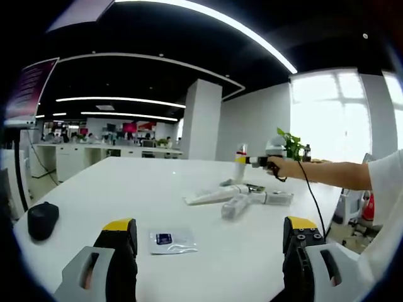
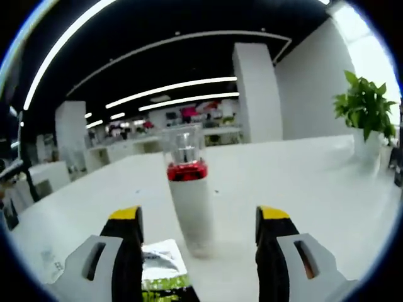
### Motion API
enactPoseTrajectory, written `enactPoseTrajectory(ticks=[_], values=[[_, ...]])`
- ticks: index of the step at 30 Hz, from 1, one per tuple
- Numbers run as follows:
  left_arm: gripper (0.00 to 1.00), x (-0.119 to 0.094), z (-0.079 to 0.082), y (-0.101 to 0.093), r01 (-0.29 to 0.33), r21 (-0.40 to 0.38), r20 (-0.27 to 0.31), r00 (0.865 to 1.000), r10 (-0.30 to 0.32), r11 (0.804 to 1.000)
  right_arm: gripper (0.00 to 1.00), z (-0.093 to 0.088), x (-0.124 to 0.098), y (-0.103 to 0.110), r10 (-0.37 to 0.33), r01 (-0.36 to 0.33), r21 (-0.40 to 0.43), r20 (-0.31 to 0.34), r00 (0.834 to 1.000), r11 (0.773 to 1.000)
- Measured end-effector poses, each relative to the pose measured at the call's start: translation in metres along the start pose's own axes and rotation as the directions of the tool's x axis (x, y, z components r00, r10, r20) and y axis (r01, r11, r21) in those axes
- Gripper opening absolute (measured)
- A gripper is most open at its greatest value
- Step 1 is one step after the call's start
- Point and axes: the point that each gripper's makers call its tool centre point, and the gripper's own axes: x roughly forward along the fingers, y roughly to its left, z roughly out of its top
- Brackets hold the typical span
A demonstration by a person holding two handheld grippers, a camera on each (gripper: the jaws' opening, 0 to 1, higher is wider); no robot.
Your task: Arrange the skincare products in the storage area until every visible bottle or jar stands upright without overlapping.
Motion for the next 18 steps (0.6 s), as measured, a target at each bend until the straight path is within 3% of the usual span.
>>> enactPoseTrajectory(ticks=[7, 9, 11, 13, 15, 17, 18], values=[[0.99, 0.001, 0.003, -0.009, 0.013, 0.001, 0.007, 1.0, -0.013, 1.0, 0.51, -0.015, -0.034, 0.01, 0.135, -0.134, 0.019, -0.052, 0.989, 0.991], [0.99, 0.003, 0.002, -0.01, 0.016, 0.004, -0.001, 1.0, -0.016, 1.0, 0.4, -0.019, -0.042, 0.014, 0.165, -0.163, 0.028, -0.064, 0.984, 0.986], [0.99, 0.003, 0.001, -0.012, 0.017, 0.01, -0.004, 1.0, -0.017, 1.0, 0.36, -0.019, -0.05, 0.02, 0.199, -0.197, 0.04, -0.049, 0.979, 0.98], [0.99, 0.005, 0.001, -0.012, 0.02, 0.011, -0.006, 1.0, -0.02, 1.0, 0.39, -0.022, -0.063, 0.042, 0.309, -0.305, 0.076, -0.05, 0.95, 0.949], [0.99, 0.006, 0.001, -0.013, 0.022, 0.012, -0.009, 1.0, -0.021, 1.0, 0.45, -0.027, -0.07, 0.053, 0.365, -0.362, 0.057, -0.068, 0.928, 0.93], [0.99, 0.007, 0.001, -0.013, 0.023, 0.012, -0.015, 1.0, -0.023, 1.0, 0.41, -0.038, -0.09, 0.075, 0.455, -0.46, -0.021, -0.108, 0.884, 0.888], [0.99, 0.007, 0.001, -0.013, 0.024, 0.011, -0.014, 1.0, -0.024, 1.0, 0.37, -0.04, -0.094, 0.078, 0.461, -0.469, -0.055, -0.115, 0.88, 0.881]])
